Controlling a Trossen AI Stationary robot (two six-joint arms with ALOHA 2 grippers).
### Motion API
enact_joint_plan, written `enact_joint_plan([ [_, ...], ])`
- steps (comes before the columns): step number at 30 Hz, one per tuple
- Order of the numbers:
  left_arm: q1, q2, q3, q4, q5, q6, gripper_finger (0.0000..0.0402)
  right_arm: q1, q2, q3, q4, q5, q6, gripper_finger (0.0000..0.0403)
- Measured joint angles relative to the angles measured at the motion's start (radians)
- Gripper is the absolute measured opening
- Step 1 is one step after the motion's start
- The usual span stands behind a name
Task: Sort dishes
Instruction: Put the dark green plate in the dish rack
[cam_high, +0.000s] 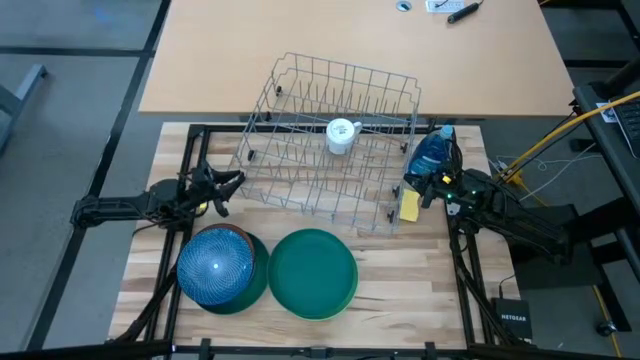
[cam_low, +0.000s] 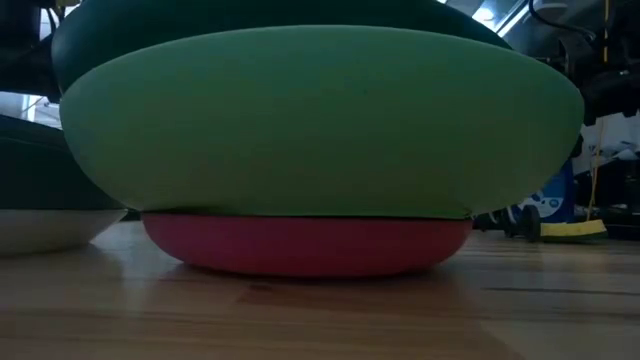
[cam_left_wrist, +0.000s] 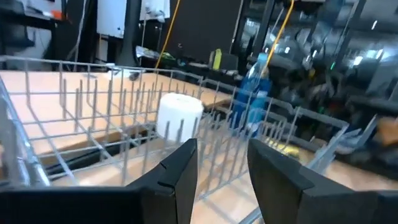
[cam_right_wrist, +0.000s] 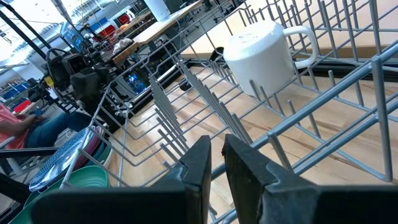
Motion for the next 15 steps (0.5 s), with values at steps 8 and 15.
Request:
enact_joint_plan([
  [8,-0.005,0.024,0.0,0.271,0.234,-0.134,0.0131,0.0,0.0,0.0,0.0,0.0,0.0,0.0053],
  [15,-0.124,0.213,0.037,0.42,0.374,-0.19,0.0131,0.0,0.0,0.0,0.0,0.0,0.0,0.0053],
])
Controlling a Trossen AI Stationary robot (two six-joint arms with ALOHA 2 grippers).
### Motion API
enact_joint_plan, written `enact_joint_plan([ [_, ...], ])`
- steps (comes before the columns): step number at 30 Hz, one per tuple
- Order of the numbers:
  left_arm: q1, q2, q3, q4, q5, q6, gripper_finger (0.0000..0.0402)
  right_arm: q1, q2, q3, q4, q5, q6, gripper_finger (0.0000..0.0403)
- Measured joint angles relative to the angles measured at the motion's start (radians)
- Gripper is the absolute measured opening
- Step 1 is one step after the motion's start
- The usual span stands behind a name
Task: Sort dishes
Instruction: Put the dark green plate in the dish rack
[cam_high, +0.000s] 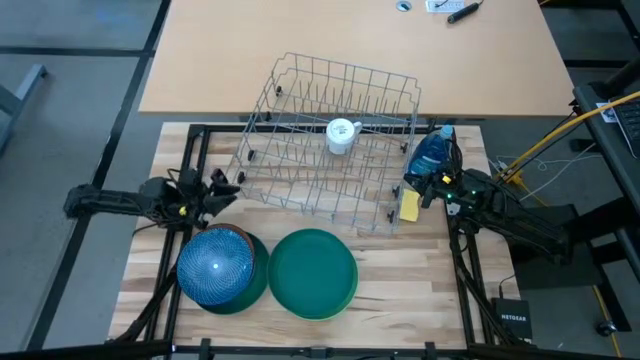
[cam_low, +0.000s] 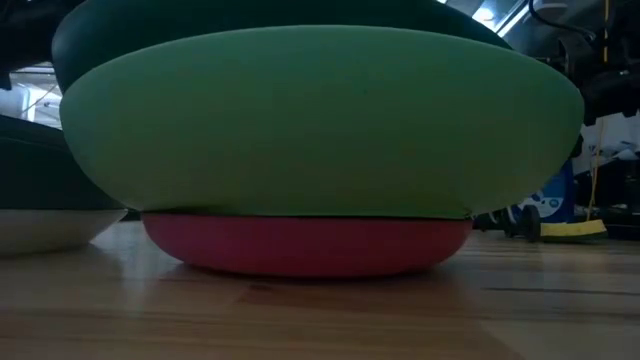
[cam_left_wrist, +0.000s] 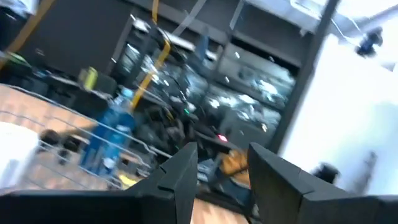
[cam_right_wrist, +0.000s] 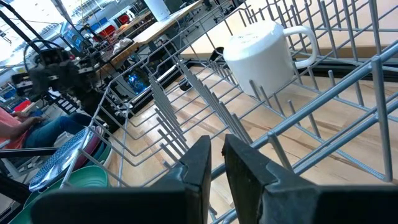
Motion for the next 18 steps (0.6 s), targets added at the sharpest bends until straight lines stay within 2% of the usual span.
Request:
enact_joint_plan([
  [5,-0.122,0.257,0.123,0.001,0.001,0.104,0.0131,0.0,0.0,0.0,0.0,0.0,0.0,0.0053],
  [12,-0.272,0.623,0.305,-0.011,0.014,0.369,0.0131,0.0,0.0,0.0,0.0,0.0,0.0,0.0053],
  [18,-0.34,0.828,0.398,-0.01,0.014,0.343,0.0131,0.0,0.0,0.0,-0.001,-0.016,0.0,0.0053],
])
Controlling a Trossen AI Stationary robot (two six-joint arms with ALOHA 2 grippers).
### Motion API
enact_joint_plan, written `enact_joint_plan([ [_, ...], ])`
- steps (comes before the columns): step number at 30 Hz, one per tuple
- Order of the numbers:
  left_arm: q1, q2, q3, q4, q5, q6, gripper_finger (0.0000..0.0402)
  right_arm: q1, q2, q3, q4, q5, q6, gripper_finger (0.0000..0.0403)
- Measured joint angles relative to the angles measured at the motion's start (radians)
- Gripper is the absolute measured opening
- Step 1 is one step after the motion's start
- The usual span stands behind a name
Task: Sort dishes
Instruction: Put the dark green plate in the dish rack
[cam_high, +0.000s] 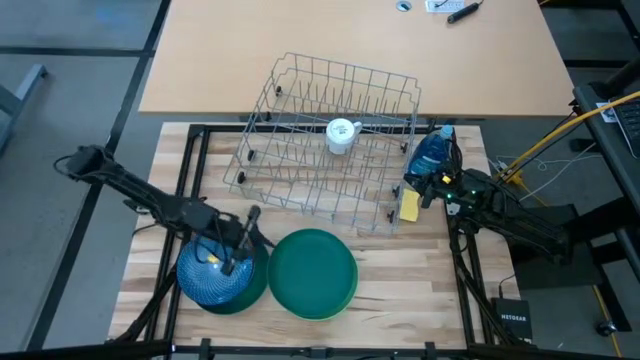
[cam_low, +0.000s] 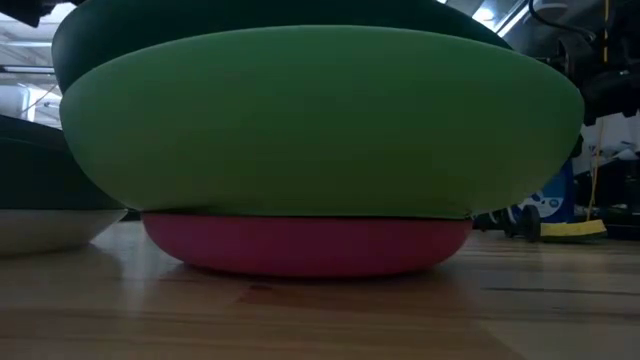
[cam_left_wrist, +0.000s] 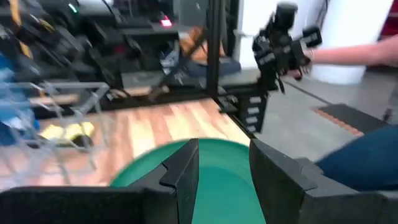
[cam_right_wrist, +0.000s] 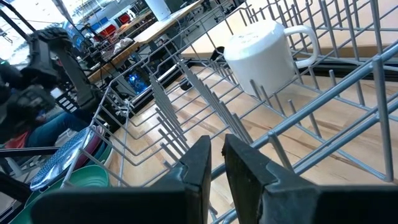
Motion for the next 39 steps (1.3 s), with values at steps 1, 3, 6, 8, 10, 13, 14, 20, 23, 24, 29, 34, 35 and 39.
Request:
enact_joint_plan([
  [1,-0.007,0.025,0.012,-0.001,0.0,-0.019,0.0132,0.0,0.0,0.0,0.0,0.0,0.0,0.0053],
  [3,-0.016,0.07,0.035,0.002,0.0,-0.049,0.0135,0.0,0.0,0.0,0.0,0.0,0.0,0.0053],
  [6,-0.025,0.13,0.061,0.0,-0.007,-0.102,0.0149,0.0,0.0,0.0,0.0,0.0,0.0,0.0053],
  [8,-0.033,0.164,0.076,-0.001,-0.018,-0.135,0.0163,0.0,0.0,0.0,0.0,0.0,0.005,0.0053],
  [10,-0.042,0.196,0.092,-0.001,-0.018,-0.155,0.0177,0.0,0.0,0.0,-0.002,0.0,0.015,0.0053],
  [13,-0.067,0.227,0.115,-0.039,-0.016,-0.154,0.0195,0.0,0.0,0.001,-0.006,0.0,0.032,0.0053],
  [14,-0.079,0.233,0.123,-0.065,-0.009,-0.142,0.02,0.0,0.0,0.001,-0.009,0.0,0.033,0.0053],
  [20,-0.169,0.255,0.194,-0.294,-0.007,-0.026,0.0207,0.0,0.0,0.003,-0.023,0.0,0.034,0.0053],
  [23,-0.207,0.276,0.224,-0.384,-0.055,0.031,0.0206,0.0,0.0,0.003,-0.025,0.0,0.033,0.0053],
  [24,-0.219,0.285,0.233,-0.414,-0.076,0.054,0.0206,0.0,0.0,0.003,-0.025,0.0,0.034,0.0053],
  [29,-0.247,0.358,0.282,-0.496,-0.128,0.176,0.0207,0.0,0.0,0.003,-0.027,0.0,0.034,0.0053],
  [34,-0.247,0.437,0.31,-0.502,-0.15,0.246,0.0206,0.0,0.0,0.003,-0.027,0.0,0.034,0.0053],
  [35,-0.247,0.448,0.314,-0.502,-0.163,0.257,0.0207,0.0,0.0,0.002,-0.027,0.0,0.034,0.0053],
  [39,-0.247,0.477,0.324,-0.526,-0.209,0.296,0.0207,0.0,0.0,0.002,-0.028,0.0,0.034,0.0053],
])
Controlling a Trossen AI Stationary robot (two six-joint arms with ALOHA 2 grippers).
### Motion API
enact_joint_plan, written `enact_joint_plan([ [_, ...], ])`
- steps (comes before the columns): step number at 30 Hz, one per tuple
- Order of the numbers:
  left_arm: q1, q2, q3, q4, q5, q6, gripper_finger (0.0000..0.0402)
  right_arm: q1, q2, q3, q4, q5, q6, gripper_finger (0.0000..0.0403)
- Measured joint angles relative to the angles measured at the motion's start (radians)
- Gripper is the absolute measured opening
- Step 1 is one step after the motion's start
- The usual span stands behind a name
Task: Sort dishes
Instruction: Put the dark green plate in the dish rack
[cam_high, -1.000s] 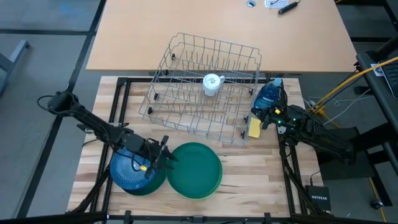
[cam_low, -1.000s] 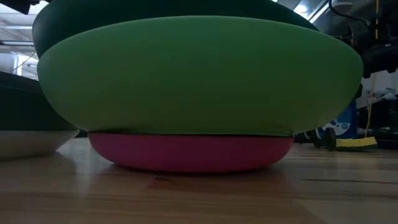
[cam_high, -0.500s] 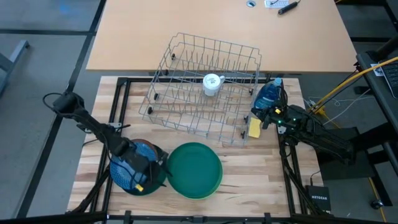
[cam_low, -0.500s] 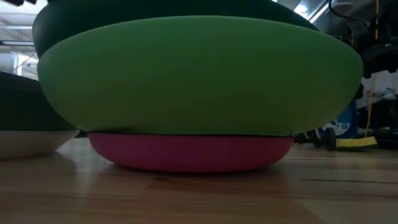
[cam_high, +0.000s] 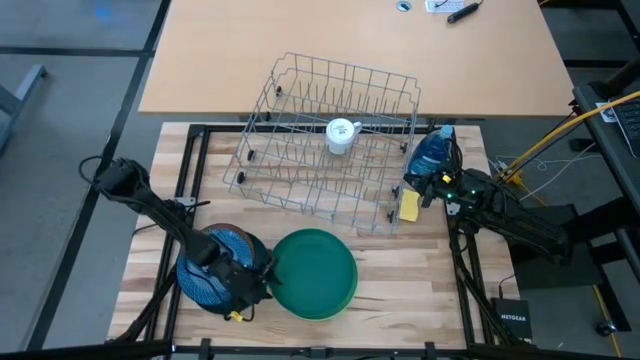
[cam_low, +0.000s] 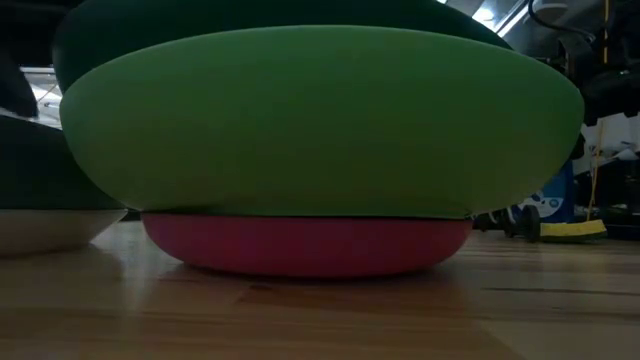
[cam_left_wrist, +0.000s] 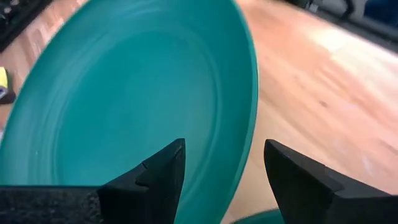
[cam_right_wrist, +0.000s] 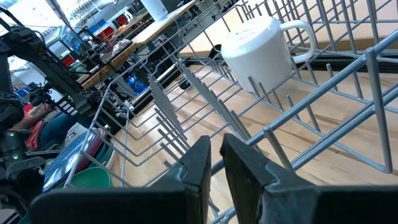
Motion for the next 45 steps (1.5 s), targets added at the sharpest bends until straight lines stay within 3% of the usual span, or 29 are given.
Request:
enact_joint_plan([
  [7,0.004,0.005,0.0,-0.028,-0.005,0.0,0.019,0.0,0.0,0.0,0.0,0.0,0.0,0.0053],
  [22,0.004,0.002,0.001,-0.018,-0.01,-0.047,0.0008,0.0,0.0,-0.001,-0.002,0.0,0.0,0.0053],
  [35,0.004,-0.042,-0.001,0.141,-0.002,-0.195,0.0003,0.0,0.0,-0.002,-0.002,0.0,0.0,0.0053],
  [45,0.004,-0.099,-0.001,0.415,0.006,-0.28,0.0002,0.0,0.0,-0.003,0.0,0.0,0.0,0.0053],
])
